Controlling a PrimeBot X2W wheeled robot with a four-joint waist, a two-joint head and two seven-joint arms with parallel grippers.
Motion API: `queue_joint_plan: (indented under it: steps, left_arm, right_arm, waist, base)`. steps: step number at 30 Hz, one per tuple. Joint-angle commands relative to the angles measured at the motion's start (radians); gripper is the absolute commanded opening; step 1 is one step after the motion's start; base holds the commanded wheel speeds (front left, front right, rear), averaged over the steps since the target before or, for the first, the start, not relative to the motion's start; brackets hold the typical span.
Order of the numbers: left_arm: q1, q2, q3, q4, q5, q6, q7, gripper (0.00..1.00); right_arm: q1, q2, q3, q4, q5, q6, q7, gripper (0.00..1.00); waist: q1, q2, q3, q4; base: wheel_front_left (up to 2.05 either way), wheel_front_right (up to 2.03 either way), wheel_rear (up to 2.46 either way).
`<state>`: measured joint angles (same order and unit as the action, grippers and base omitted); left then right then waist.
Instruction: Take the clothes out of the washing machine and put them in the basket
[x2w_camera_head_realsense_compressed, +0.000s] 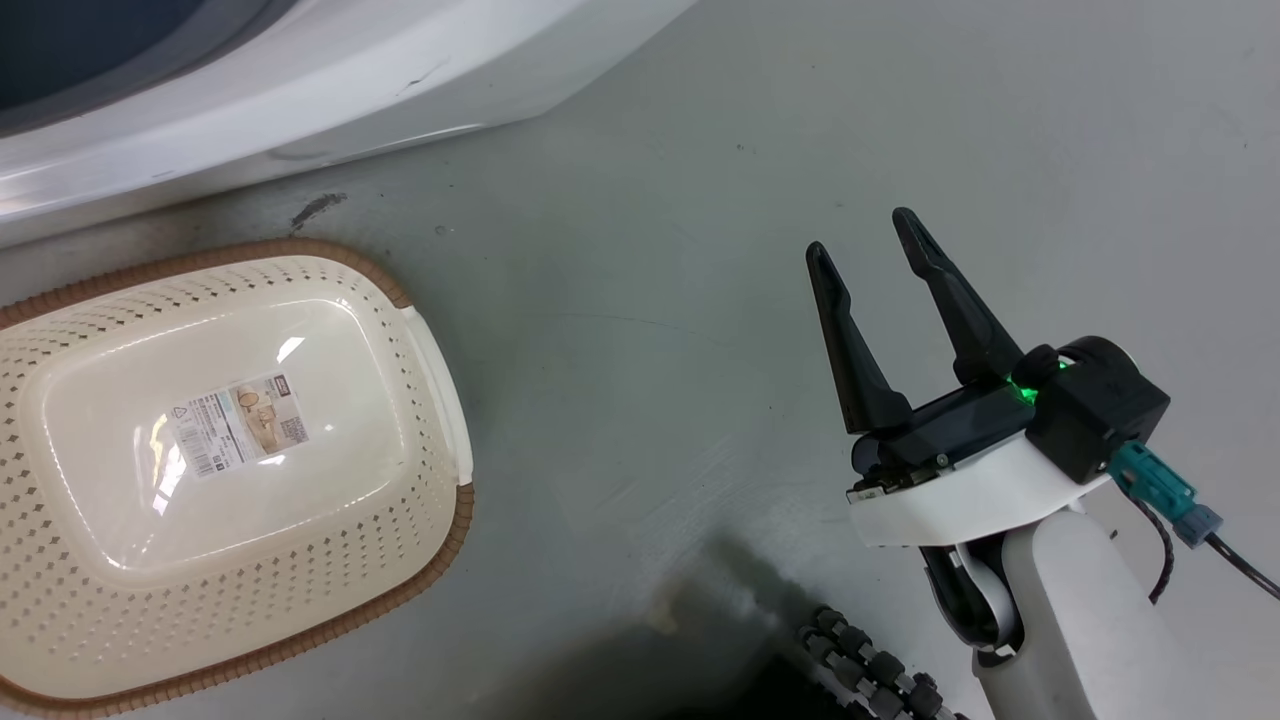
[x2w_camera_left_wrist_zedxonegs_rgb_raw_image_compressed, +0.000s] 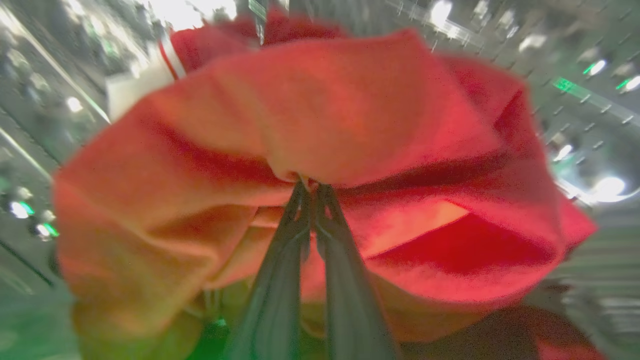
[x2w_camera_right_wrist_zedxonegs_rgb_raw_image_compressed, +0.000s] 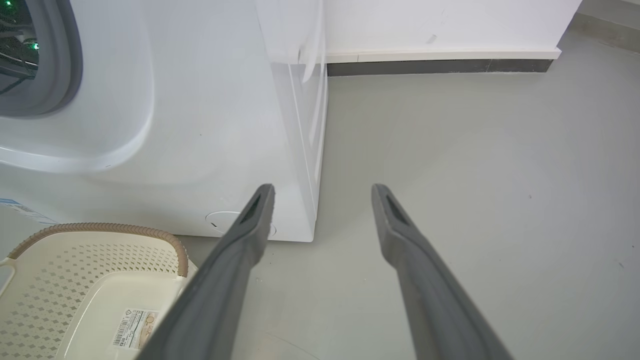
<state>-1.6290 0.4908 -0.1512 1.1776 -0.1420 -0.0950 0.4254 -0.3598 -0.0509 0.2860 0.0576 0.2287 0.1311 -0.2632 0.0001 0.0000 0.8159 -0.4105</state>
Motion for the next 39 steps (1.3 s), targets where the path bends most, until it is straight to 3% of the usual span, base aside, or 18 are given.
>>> queue_joint_plan:
  steps: [1, 7, 11, 18, 22, 30, 39]
  left_arm:
    - [0.011, 0.003, -0.005, -0.012, 0.007, 0.002, -0.017, 0.00]
    - [0.046, 0.008, -0.035, -0.068, 0.018, -0.008, -0.141, 0.00]
    - [0.107, 0.006, -0.056, -0.103, 0.024, -0.015, -0.285, 0.00]
    - [0.275, -0.043, -0.066, -0.100, -0.007, -0.022, -0.553, 0.00]
    - [0.374, -0.081, -0.055, -0.078, -0.039, -0.025, -0.646, 0.00]
    - [0.571, -0.153, -0.051, -0.121, -0.088, -0.029, -0.691, 0.00]
    - [0.799, -0.177, -0.025, -0.374, -0.124, -0.033, -0.693, 0.00]
  right_arm:
    - [-0.015, 0.001, 0.001, 0.002, 0.006, -0.001, -0.002, 1.00]
    - [-0.014, 0.001, 0.001, 0.014, 0.007, -0.001, -0.002, 1.00]
    - [-0.008, 0.001, -0.011, 0.030, -0.002, -0.001, -0.002, 1.00]
    - [0.042, 0.001, -0.047, 0.075, -0.039, -0.001, -0.002, 1.00]
    - [0.080, 0.001, -0.065, 0.100, -0.062, -0.001, -0.002, 1.00]
    - [0.154, 0.000, -0.104, 0.136, -0.100, -0.001, 0.005, 1.00]
    - [0.231, 0.000, -0.129, 0.120, -0.126, -0.001, 0.051, 1.00]
  waist:
    - [-0.0001, 0.0000, -0.003, 0.001]
    - [-0.0001, 0.0000, -0.028, 0.006]
    - [-0.0001, 0.0000, -0.076, 0.020]
    - [-0.0001, 0.0000, -0.232, 0.068]
    - [-0.0001, 0.0000, -0.332, 0.098]
    - [-0.0001, 0.0000, -0.506, 0.154]
    - [-0.0001, 0.0000, -0.646, 0.199]
  base:
    - [0.00, 0.00, 0.00]
    - [0.00, 0.00, 0.00]
    - [0.00, 0.00, 0.00]
    - [0.00, 0.00, 0.00]
    - [0.00, 0.00, 0.00]
    - [0.00, 0.00, 0.00]
    - [0.00, 0.00, 0.00]
